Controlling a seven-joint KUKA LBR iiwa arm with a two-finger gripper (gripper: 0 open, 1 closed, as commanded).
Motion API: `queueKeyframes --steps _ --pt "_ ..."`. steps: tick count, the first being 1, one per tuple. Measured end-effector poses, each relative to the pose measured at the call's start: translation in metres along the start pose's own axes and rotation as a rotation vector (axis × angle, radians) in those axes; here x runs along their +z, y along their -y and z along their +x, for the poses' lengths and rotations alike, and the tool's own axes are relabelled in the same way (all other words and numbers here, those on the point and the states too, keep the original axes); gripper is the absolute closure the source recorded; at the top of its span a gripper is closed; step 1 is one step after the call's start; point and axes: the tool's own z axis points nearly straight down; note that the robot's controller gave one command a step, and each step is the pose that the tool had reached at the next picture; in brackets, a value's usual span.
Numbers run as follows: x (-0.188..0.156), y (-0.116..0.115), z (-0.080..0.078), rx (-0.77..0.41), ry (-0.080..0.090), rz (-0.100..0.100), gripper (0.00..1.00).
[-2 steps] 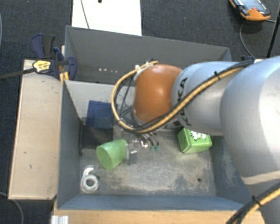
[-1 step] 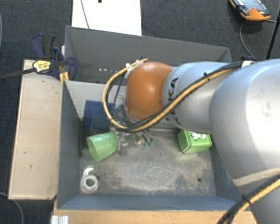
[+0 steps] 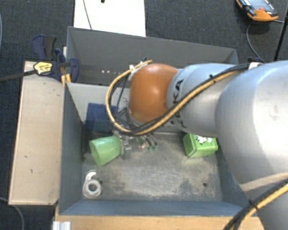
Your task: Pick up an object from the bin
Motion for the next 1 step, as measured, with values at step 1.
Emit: queueKeyframes --steps 1 --pt "-0.1433 0.0183 0.0093 -0.06 0.004 0.001 1.0"
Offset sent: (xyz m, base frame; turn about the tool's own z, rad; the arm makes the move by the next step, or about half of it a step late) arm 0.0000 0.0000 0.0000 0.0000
